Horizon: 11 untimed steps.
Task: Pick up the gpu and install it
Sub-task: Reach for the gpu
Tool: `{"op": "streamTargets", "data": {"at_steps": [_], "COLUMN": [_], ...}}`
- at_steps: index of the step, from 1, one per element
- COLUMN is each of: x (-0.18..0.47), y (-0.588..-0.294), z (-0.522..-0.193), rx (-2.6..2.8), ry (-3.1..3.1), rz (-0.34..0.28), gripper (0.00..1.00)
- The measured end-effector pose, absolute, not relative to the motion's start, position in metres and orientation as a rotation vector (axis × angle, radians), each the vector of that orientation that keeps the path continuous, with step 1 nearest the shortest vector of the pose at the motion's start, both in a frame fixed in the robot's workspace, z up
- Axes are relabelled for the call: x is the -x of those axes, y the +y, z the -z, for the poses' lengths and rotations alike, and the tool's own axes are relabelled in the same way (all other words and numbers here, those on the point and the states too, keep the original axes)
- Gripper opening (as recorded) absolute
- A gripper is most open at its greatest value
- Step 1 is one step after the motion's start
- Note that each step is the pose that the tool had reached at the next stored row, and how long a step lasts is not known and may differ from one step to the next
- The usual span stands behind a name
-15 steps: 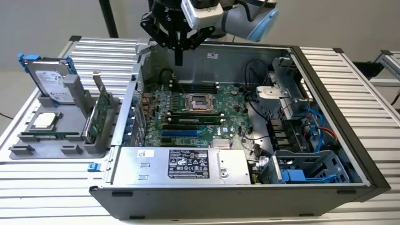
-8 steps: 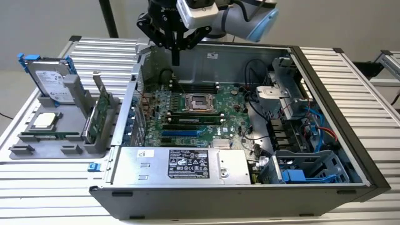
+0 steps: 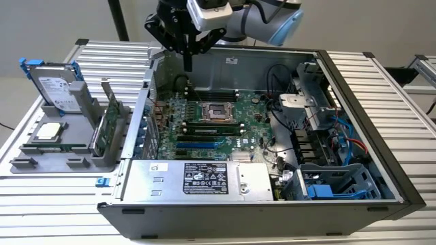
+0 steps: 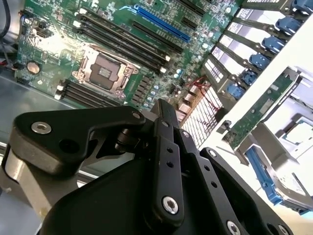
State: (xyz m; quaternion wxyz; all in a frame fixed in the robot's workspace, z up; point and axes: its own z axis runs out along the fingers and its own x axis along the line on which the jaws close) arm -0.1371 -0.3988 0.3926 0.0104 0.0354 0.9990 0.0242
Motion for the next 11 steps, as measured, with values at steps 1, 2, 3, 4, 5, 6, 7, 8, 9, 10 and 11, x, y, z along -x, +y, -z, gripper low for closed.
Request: {"op": "streamTargets", "data": {"at_steps": [1,2,3,4,5,6,7,8,9,10,11], "x": [0.1379,0.1388,0.1397,0.1407,0.1416,0.1425,0.1436,0.1445,0.1455,0.1464,0.1474], "y": [-0.3988,-0.3988,-0.3988,-0.3988,-0.3988,-0.3988,-0.3988,-0.3988,-0.3988,-0.3988,-0.3988], "z": [-0.3926,-0.3926,-0.3926,-0.3926,-0.3927,-0.3926,-0.3926,-0.3926,-0.3926,-0.3926,-0.3926], "rx": [-0.11,-0.11,-0.11,-0.11,-0.11,-0.11,-0.11,-0.11,-0.111,-0.11,-0.11], "ry": [3.118,3.118,3.118,3.118,3.118,3.118,3.118,3.118,3.118,3.118,3.118], "rz": [-0.076,-0.076,-0.076,-0.076,-0.076,-0.076,-0.076,-0.076,-0.076,-0.076,-0.076], "gripper": [0.0,0.0,0.0,0.0,0.0,0.0,0.0,0.0,0.0,0.0,0.0]}}
